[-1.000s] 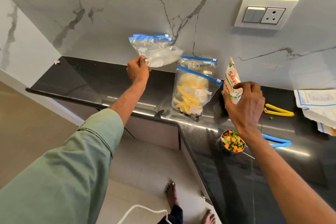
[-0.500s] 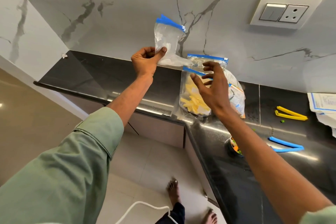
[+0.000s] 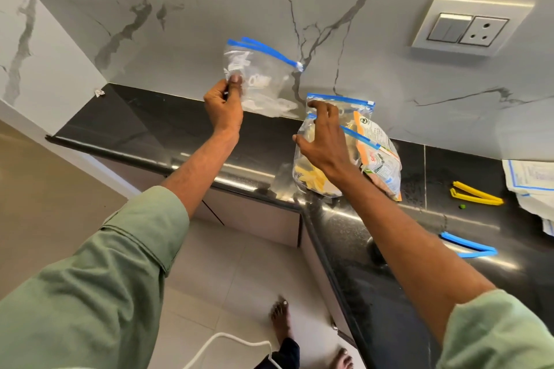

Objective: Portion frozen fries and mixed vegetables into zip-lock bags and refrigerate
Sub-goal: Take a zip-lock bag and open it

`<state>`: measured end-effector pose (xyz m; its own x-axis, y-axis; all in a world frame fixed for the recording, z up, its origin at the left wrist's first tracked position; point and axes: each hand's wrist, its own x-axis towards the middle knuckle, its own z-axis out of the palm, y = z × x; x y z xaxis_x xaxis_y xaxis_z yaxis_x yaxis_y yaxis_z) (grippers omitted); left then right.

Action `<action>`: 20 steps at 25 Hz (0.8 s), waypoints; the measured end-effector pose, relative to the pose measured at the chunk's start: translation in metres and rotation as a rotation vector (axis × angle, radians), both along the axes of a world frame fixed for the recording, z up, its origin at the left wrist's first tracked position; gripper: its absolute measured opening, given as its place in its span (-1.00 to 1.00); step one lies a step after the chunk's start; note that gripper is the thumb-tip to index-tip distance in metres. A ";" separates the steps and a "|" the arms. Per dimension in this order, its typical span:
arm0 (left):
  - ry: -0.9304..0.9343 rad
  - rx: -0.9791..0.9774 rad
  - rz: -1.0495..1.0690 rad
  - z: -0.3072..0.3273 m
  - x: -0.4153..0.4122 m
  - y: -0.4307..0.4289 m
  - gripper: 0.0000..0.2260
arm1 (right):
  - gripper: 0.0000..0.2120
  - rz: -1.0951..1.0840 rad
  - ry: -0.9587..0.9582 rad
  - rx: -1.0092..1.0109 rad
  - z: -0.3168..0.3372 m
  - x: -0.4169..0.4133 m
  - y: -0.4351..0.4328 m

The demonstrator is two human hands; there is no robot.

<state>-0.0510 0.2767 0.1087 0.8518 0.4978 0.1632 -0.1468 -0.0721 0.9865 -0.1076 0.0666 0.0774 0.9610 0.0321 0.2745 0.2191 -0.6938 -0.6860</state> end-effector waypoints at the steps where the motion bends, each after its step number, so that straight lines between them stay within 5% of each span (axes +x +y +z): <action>1: -0.012 -0.025 0.000 0.002 0.000 0.003 -0.78 | -0.35 -0.002 0.002 0.037 -0.003 0.000 -0.003; 5: -0.022 -0.181 -0.159 0.021 -0.010 0.001 -0.89 | -0.45 -0.088 0.052 0.490 0.012 0.001 0.000; 9: 0.019 -0.430 -0.529 0.041 -0.023 -0.011 -0.82 | -0.26 -0.100 0.384 0.890 0.040 0.013 0.002; 13: 0.094 -0.319 -0.622 0.039 -0.028 -0.019 -0.72 | -0.42 0.043 0.674 1.495 0.051 0.012 -0.012; 16: 0.172 -0.118 -0.585 0.032 -0.029 -0.022 -0.36 | -0.66 -0.030 0.562 1.335 0.042 0.015 -0.025; 20: 0.139 -0.118 -0.451 0.027 -0.034 -0.024 -0.49 | -0.50 -0.063 0.510 1.074 0.039 0.012 -0.044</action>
<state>-0.0850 0.2523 0.1355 0.9966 0.0825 -0.0027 -0.0041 0.0818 0.9966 -0.0952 0.0228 0.1164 0.9589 -0.0320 -0.2821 -0.2612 0.2892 -0.9209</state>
